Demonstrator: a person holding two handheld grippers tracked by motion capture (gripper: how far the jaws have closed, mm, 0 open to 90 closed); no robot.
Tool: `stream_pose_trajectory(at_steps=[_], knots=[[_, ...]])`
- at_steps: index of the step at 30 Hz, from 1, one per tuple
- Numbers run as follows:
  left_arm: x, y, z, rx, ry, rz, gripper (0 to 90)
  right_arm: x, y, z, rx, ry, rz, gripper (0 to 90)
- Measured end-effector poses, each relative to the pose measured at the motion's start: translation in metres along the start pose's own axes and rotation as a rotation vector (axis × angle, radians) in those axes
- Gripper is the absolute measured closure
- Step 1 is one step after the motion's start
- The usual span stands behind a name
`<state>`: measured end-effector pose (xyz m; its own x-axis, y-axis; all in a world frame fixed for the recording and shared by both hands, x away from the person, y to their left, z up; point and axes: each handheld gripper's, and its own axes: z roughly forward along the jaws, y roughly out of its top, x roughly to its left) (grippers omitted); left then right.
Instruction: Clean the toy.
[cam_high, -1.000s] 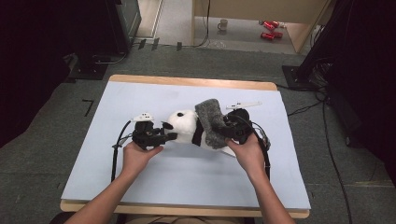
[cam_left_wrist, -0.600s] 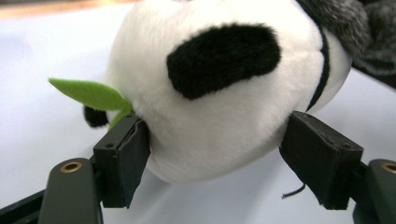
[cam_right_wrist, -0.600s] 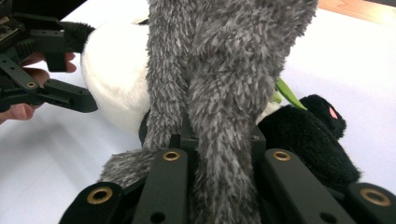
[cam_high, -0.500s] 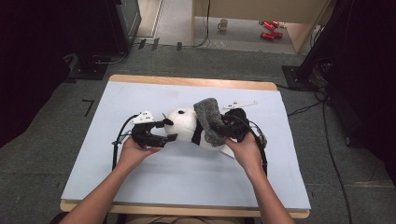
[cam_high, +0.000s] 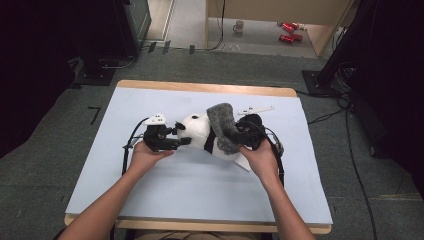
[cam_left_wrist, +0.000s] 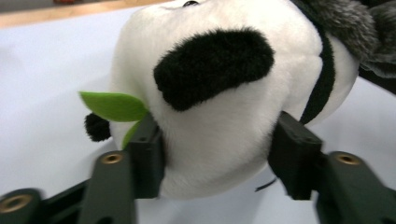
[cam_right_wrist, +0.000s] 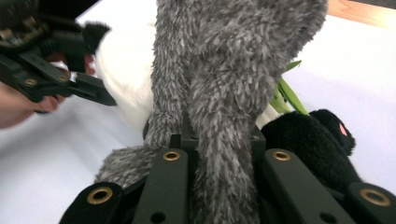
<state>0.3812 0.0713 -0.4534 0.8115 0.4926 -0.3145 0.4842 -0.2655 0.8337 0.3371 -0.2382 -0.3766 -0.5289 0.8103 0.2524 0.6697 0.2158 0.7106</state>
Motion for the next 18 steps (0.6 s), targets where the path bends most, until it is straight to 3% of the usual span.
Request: stream_pose_trajectory(at_steps=[3, 6, 10, 15, 18], knots=[[-0.005, 0.0, -0.001, -0.008, 0.012, -0.034, 50.0, -0.001, 0.007, -0.006, -0.016, 0.033, 0.051, 78.9], [-0.013, 0.002, -0.002, -0.013, 0.034, -0.039, 50.6, 0.008, 0.013, -0.011, -0.071, 0.079, 0.057, 78.9], [-0.028, 0.003, -0.001, -0.012, 0.083, -0.027, 50.5, 0.028, 0.017, -0.003, -0.085, 0.114, 0.022, 78.7], [-0.04, 0.003, -0.002, 0.003, 0.11, -0.023, 51.0, 0.049, 0.016, 0.015, -0.074, 0.181, -0.001, 78.7], [-0.043, 0.001, -0.002, 0.012, 0.125, -0.025, 51.1, 0.059, 0.011, 0.028, -0.043, 0.153, -0.042, 78.2]])
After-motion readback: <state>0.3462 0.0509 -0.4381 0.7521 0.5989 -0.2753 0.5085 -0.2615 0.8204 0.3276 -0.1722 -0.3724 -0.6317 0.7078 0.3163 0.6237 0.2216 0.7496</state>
